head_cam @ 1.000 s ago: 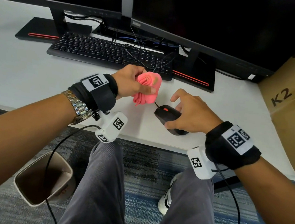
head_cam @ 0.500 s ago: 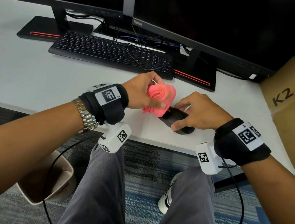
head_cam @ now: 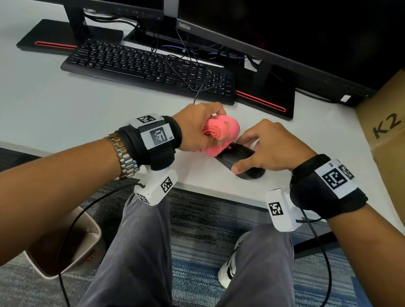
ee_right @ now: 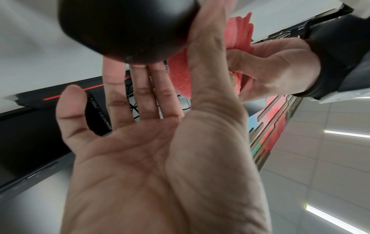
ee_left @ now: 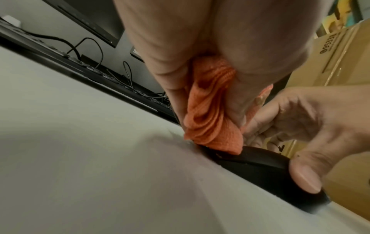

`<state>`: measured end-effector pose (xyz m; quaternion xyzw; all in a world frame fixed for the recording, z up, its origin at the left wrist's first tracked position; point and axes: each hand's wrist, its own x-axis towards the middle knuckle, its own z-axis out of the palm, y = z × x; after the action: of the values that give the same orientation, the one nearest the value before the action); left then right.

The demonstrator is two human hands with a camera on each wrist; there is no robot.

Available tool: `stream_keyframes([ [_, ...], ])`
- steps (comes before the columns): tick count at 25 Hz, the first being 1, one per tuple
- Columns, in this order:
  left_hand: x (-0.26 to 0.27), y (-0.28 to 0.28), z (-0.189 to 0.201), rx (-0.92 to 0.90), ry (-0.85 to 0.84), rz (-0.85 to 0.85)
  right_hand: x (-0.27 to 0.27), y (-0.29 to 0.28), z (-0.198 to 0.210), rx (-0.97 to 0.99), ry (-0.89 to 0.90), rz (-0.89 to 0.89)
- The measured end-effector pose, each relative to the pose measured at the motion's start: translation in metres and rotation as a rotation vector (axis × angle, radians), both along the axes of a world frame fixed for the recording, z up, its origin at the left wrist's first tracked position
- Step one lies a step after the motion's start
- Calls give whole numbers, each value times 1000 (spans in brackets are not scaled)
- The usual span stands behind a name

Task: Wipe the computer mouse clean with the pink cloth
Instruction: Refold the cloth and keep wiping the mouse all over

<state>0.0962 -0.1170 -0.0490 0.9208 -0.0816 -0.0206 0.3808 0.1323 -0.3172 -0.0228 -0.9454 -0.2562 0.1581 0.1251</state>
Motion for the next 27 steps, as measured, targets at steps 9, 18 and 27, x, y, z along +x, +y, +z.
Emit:
stream_keyframes([
  [9, -13, 0, 5, 40, 29, -40, -1, -2, -1, 11, -5, 7],
  [18, -1, 16, 11, -48, -47, 88, 0, -3, 0, 16, 5, -8],
  [27, -19, -7, 2, -53, -6, -74, 0, -2, 1, 4, -6, 18],
])
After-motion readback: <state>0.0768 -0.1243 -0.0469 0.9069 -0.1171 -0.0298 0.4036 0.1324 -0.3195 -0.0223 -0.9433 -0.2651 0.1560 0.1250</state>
